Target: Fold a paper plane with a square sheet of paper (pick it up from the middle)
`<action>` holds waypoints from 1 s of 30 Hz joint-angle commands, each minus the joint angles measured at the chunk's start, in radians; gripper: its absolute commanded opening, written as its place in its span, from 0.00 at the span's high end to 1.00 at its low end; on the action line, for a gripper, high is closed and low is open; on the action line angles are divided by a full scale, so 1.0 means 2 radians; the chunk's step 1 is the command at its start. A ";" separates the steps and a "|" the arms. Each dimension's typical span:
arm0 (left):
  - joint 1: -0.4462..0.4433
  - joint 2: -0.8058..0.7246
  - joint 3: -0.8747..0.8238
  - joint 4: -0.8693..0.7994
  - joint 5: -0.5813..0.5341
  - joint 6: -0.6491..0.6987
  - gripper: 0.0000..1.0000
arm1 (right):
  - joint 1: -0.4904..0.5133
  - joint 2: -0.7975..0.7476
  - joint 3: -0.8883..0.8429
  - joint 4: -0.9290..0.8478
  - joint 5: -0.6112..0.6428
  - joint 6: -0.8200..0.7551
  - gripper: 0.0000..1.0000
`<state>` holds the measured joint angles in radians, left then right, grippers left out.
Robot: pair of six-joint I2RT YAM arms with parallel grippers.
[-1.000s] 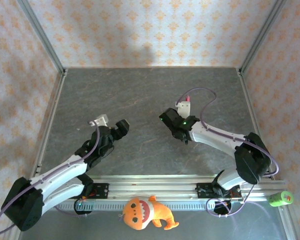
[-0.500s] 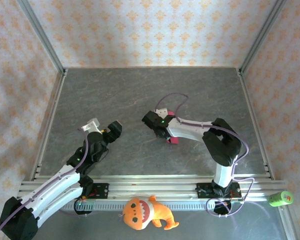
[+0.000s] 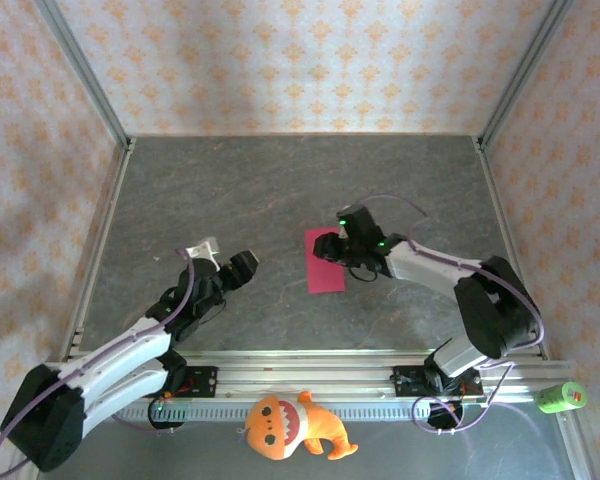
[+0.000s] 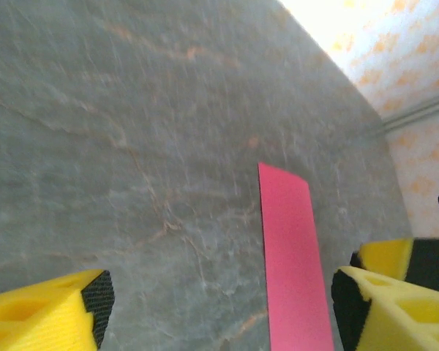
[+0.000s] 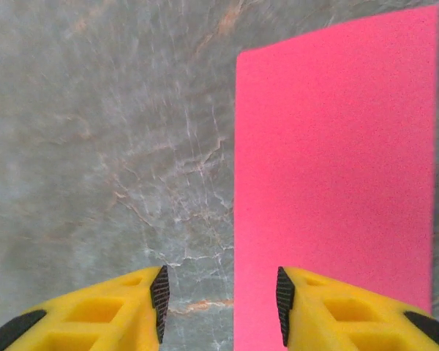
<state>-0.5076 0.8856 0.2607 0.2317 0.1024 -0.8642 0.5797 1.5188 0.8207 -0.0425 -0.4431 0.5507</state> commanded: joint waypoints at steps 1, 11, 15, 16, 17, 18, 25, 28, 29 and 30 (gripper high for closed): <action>0.004 0.061 0.024 0.082 0.100 -0.005 0.27 | -0.042 -0.004 -0.049 0.089 -0.111 0.037 0.63; -0.013 0.218 0.092 0.152 0.180 -0.024 0.41 | -0.087 0.062 -0.049 0.088 -0.140 0.005 1.00; -0.024 0.255 0.116 0.142 0.182 -0.020 0.39 | -0.101 0.079 -0.060 0.094 -0.150 -0.001 1.00; -0.026 0.264 0.122 0.139 0.183 -0.018 0.39 | -0.104 0.085 -0.064 0.098 -0.157 -0.003 1.00; -0.028 0.273 0.127 0.137 0.184 -0.017 0.39 | -0.105 0.091 -0.068 0.102 -0.164 -0.004 1.00; -0.030 0.282 0.132 0.136 0.186 -0.017 0.38 | -0.107 0.098 -0.072 0.104 -0.168 -0.005 1.00; -0.046 0.350 0.184 0.107 0.189 -0.006 0.37 | -0.122 0.105 -0.115 0.137 -0.176 0.009 1.00; -0.053 0.376 0.208 0.088 0.187 -0.002 0.37 | -0.129 0.106 -0.127 0.151 -0.185 0.015 1.00; -0.054 0.383 0.213 0.083 0.184 -0.003 0.37 | -0.129 0.107 -0.128 0.152 -0.186 0.015 1.00; -0.054 0.392 0.219 0.078 0.182 -0.004 0.39 | -0.130 0.108 -0.129 0.152 -0.186 0.015 1.00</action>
<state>-0.6086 1.6402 0.6632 0.4385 0.4656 -0.8890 0.3309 1.7046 0.6044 0.3111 -0.8276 0.5735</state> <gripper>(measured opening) 0.617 0.040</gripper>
